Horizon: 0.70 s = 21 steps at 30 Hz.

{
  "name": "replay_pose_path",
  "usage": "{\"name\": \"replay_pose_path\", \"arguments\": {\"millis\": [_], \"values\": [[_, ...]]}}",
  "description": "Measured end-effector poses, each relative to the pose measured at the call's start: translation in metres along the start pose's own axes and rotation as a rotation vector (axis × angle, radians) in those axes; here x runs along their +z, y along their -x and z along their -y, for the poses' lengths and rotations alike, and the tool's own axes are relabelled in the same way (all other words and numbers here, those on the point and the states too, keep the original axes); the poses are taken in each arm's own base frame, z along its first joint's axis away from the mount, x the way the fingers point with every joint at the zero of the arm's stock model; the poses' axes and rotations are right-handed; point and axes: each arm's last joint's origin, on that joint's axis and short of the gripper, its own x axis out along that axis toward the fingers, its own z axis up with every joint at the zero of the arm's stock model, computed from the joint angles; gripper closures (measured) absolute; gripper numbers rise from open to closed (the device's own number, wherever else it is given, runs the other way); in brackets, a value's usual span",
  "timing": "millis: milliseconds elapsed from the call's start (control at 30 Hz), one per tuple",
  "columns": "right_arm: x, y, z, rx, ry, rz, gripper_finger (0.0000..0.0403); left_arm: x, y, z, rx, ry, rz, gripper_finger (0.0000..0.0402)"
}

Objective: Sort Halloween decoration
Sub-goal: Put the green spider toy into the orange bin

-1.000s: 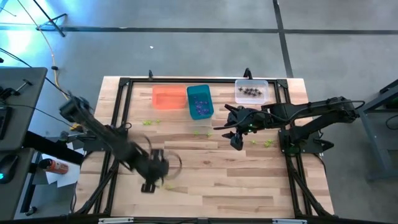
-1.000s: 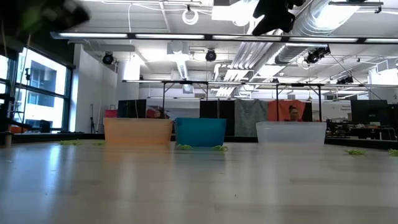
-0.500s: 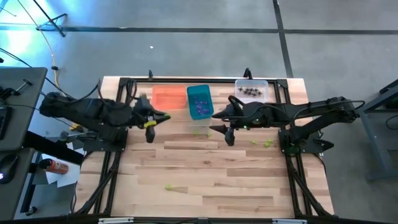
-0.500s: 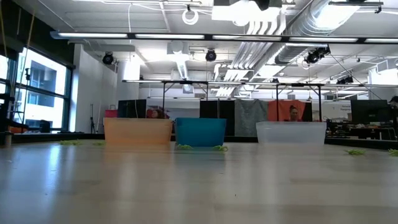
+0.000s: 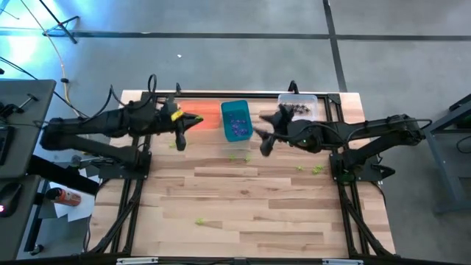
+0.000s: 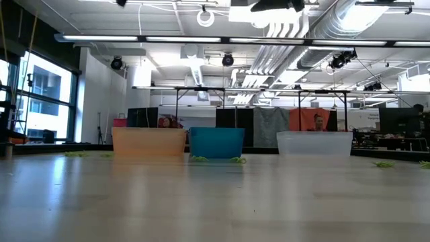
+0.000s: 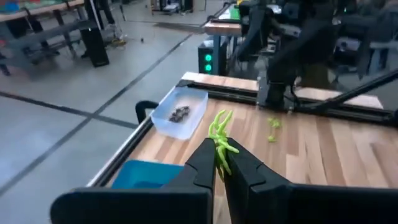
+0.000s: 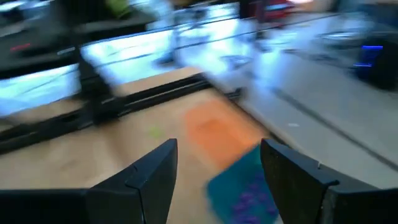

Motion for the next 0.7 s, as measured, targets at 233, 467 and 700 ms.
{"name": "replay_pose_path", "arguments": {"millis": [233,467,700], "values": [[0.005,-0.010,0.022,-0.213,-0.289,0.067,0.0176,-0.034,-0.027,-0.060,0.166,0.142,-0.189,0.0401],[0.005,-0.024,0.037,-0.202,-0.330,0.034,0.0176,-0.061,-0.080,-0.123,0.239,0.340,-0.457,0.0402],[-0.003,-0.039,0.044,-0.130,-0.300,-0.067,0.0176,-0.131,-0.134,-0.154,0.346,0.468,-0.798,0.0401]]}}
